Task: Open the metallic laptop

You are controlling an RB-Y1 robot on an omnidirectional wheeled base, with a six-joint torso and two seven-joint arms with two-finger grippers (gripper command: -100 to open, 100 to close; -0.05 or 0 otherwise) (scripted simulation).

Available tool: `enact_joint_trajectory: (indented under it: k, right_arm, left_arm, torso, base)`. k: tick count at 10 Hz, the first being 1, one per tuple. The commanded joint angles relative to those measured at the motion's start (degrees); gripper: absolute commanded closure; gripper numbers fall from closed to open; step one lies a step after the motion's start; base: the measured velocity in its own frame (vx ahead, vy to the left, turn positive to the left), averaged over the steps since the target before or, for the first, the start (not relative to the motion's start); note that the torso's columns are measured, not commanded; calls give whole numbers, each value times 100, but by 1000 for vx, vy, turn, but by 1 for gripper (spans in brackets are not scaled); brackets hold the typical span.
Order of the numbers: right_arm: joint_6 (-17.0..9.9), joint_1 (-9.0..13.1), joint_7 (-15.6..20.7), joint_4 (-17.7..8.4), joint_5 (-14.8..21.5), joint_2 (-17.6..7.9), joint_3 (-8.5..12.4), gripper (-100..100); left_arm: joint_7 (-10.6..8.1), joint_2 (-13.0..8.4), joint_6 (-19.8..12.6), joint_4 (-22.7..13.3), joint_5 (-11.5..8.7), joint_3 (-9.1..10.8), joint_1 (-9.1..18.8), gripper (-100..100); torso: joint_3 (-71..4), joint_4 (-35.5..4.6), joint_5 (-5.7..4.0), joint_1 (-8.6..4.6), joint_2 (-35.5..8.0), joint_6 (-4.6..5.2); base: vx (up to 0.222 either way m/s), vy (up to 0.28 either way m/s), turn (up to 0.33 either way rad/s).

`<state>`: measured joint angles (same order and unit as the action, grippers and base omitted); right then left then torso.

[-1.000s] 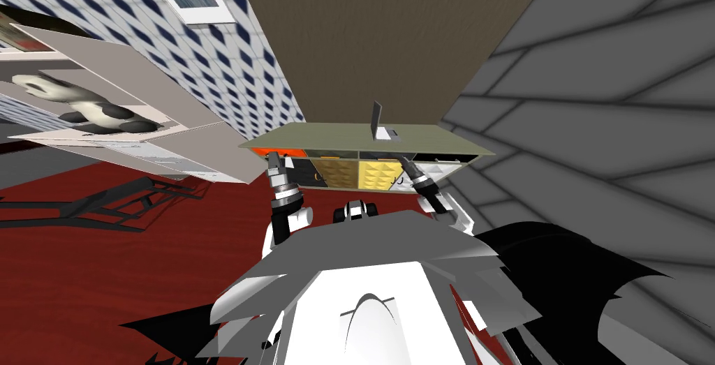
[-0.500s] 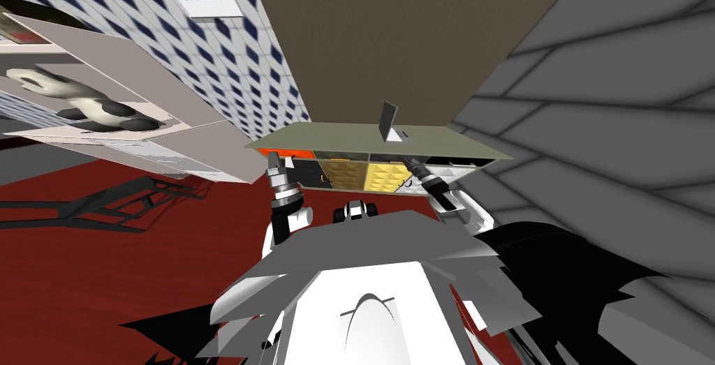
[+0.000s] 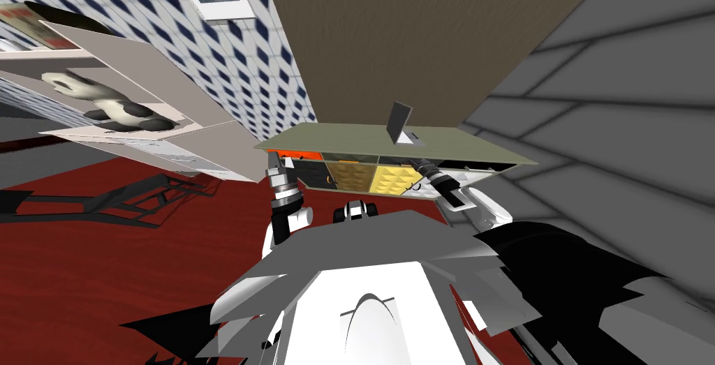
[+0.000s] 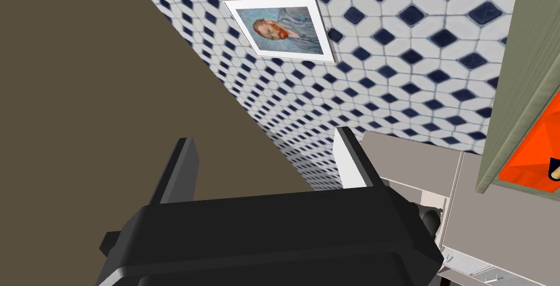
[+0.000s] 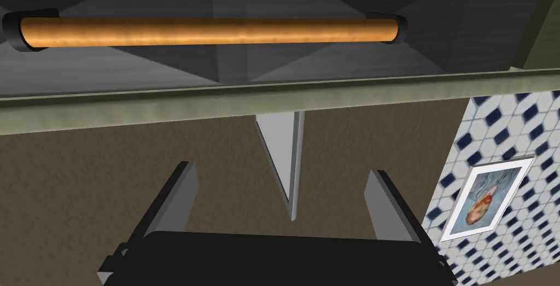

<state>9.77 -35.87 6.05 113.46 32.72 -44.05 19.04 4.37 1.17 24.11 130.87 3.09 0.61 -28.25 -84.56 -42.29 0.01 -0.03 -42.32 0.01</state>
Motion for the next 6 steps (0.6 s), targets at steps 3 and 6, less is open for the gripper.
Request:
enact_joint_trajectory:
  k: [3,6]
  right_arm:
    - [-424,-99,177,-398,262,-689,258,-100]
    - [-769,-167,341,-824,461,-1252,457,-100]
  left_arm:
    - [0,0,0,0,0,0,0,0]
    - [0,0,0,0,0,0,0,0]
  torso:
    - [0,0,-2,-6,1,1]
    - [-6,3,2,15,11,-1]
  base:
    - [63,101,65]
    - [94,131,111]
